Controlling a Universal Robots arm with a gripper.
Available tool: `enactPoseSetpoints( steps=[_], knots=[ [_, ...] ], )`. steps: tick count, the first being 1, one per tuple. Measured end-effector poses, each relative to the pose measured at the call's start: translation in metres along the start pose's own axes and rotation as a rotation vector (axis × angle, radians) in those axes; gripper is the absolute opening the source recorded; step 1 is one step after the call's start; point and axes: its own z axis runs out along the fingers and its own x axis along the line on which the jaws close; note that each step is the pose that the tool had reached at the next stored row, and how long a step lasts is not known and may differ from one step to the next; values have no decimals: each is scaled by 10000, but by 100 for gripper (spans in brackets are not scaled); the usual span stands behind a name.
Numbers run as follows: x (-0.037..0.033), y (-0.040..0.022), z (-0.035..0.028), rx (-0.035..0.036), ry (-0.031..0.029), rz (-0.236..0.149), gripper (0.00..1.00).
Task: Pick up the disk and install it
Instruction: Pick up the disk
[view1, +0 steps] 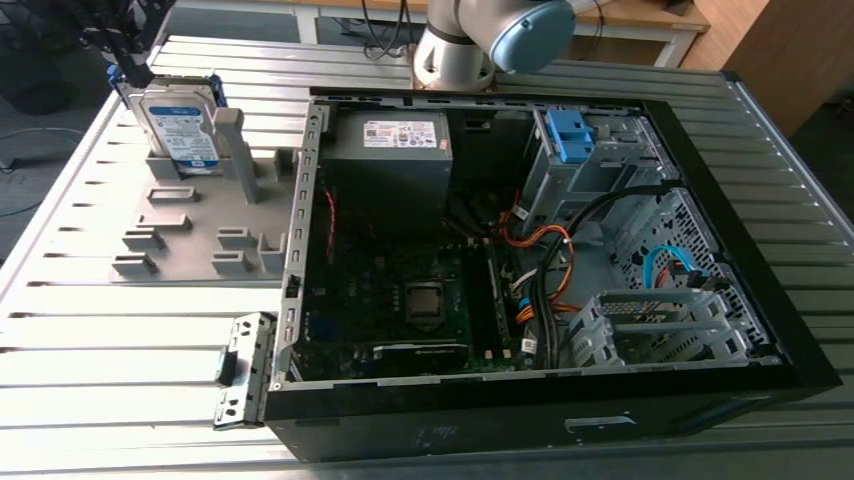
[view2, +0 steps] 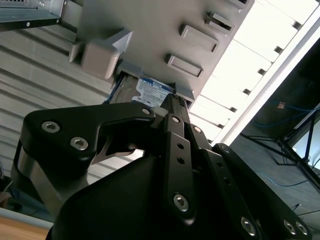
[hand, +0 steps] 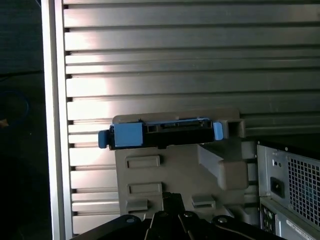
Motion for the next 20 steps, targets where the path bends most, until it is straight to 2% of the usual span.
enactPoseSetpoints(
  steps=[11, 20],
  knots=[
    [0, 0, 0, -26, -9, -897, 11],
    [0, 0, 0, -41, -14, -1416, 11]
  ],
)
